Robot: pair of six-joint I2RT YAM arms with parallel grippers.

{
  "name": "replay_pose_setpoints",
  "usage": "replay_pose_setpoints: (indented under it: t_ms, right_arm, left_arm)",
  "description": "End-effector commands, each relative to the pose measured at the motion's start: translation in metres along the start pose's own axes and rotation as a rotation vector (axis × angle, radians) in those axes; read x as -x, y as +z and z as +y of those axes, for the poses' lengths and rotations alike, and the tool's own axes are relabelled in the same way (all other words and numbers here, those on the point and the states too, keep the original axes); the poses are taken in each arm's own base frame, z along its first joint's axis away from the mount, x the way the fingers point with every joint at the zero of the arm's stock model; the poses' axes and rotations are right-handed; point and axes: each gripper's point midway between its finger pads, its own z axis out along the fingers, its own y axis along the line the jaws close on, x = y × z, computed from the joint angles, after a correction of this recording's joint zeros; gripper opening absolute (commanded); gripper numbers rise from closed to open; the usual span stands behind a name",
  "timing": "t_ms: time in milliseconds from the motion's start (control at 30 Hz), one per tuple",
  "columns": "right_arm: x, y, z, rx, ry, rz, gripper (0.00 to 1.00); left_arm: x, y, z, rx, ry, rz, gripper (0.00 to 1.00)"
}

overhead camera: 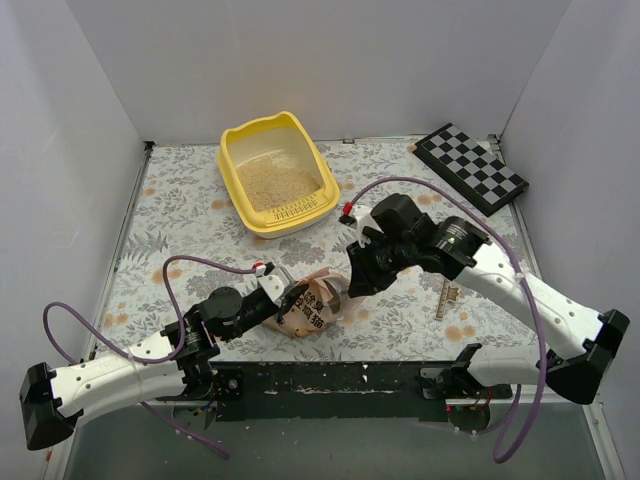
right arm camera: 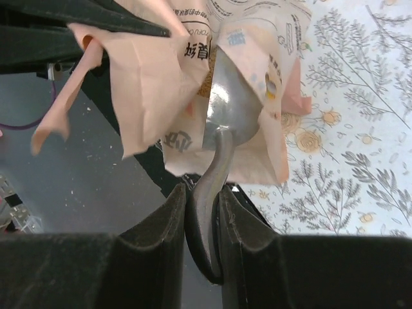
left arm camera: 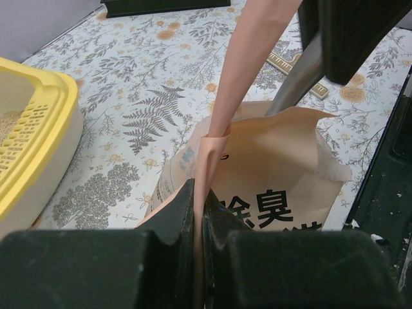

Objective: Fill the litter box with clean litter

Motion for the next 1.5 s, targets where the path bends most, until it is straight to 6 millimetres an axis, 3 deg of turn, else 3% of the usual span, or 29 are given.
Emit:
replay_pose_setpoints:
  t_ms: [0, 167, 300, 467, 700, 833, 1100, 1467]
  right_arm:
    - [0.002, 0.031, 0.011, 0.139, -0.007, 0.029, 0.01]
    - [-0.010, 0.076, -0.002, 0.242, 0.068, 0.069, 0.01]
    - [-0.018, 0.108, 0.003, 0.382, 0.101, 0.045, 0.01]
    - [-0.002, 0.119, 0.015, 0.500, 0.111, -0.071, 0.01]
    - [0.026, 0.099, 0.027, 0.575, 0.100, -0.250, 0.01]
    - [0.032, 0.085, 0.023, 0.587, 0.122, -0.315, 0.01]
    - [0.021, 0.053, -0.004, 0.566, 0.197, -0.407, 0.01]
    - [0.001, 0.020, -0.019, 0.578, 0.270, -0.496, 0.01]
  left_arm:
    - [0.015, 0.000, -0.003, -0.017, -0.004, -0.020, 0.00]
    - [0.018, -0.003, 0.000, -0.003, -0.008, -0.036, 0.00]
    - [0.019, -0.004, 0.002, 0.010, -0.008, -0.038, 0.00]
    - [0.015, -0.004, 0.008, 0.041, 0.010, -0.022, 0.00]
    - [0.008, -0.007, 0.019, 0.093, 0.057, 0.023, 0.00]
    - [0.005, -0.008, 0.020, 0.096, 0.068, 0.043, 0.00]
    - [-0.001, -0.004, 0.019, 0.092, 0.076, 0.067, 0.00]
    - [-0.003, -0.005, 0.018, 0.086, 0.078, 0.068, 0.00]
